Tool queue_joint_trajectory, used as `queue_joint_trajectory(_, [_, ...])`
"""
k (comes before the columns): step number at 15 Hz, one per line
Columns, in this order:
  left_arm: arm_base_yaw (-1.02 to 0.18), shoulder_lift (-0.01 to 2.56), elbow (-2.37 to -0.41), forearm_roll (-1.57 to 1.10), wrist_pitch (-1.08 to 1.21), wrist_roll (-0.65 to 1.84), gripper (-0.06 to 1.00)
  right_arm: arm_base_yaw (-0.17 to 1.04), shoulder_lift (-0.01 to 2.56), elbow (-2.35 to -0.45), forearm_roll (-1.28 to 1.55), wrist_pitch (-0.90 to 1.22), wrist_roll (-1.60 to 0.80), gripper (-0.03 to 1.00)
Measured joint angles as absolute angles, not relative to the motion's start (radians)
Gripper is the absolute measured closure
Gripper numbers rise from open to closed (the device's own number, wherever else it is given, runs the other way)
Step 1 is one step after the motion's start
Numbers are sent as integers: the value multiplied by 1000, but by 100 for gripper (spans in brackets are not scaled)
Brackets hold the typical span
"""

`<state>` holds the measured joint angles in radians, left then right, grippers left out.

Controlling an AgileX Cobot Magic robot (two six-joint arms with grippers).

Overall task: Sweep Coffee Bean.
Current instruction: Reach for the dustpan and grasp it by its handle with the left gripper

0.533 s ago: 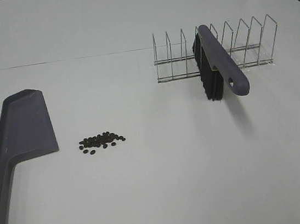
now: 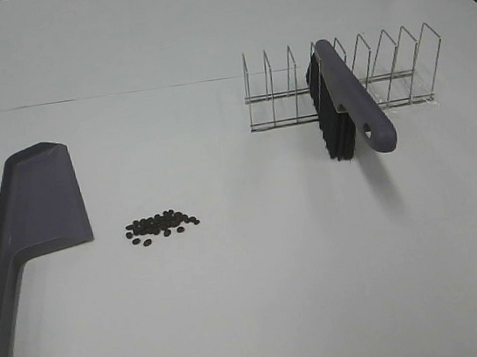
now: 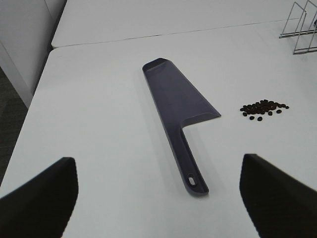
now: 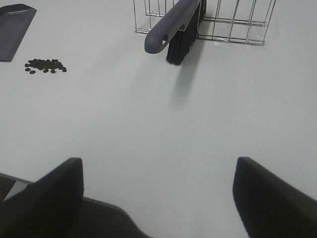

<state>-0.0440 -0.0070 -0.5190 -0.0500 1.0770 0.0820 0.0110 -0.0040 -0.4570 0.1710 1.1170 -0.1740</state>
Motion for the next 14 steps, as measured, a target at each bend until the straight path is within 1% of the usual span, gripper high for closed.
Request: queue_joint_trajectory(14, [-44, -7, -519, -50, 1077, 82, 13, 11, -4, -457, 173, 1117, -152, 20])
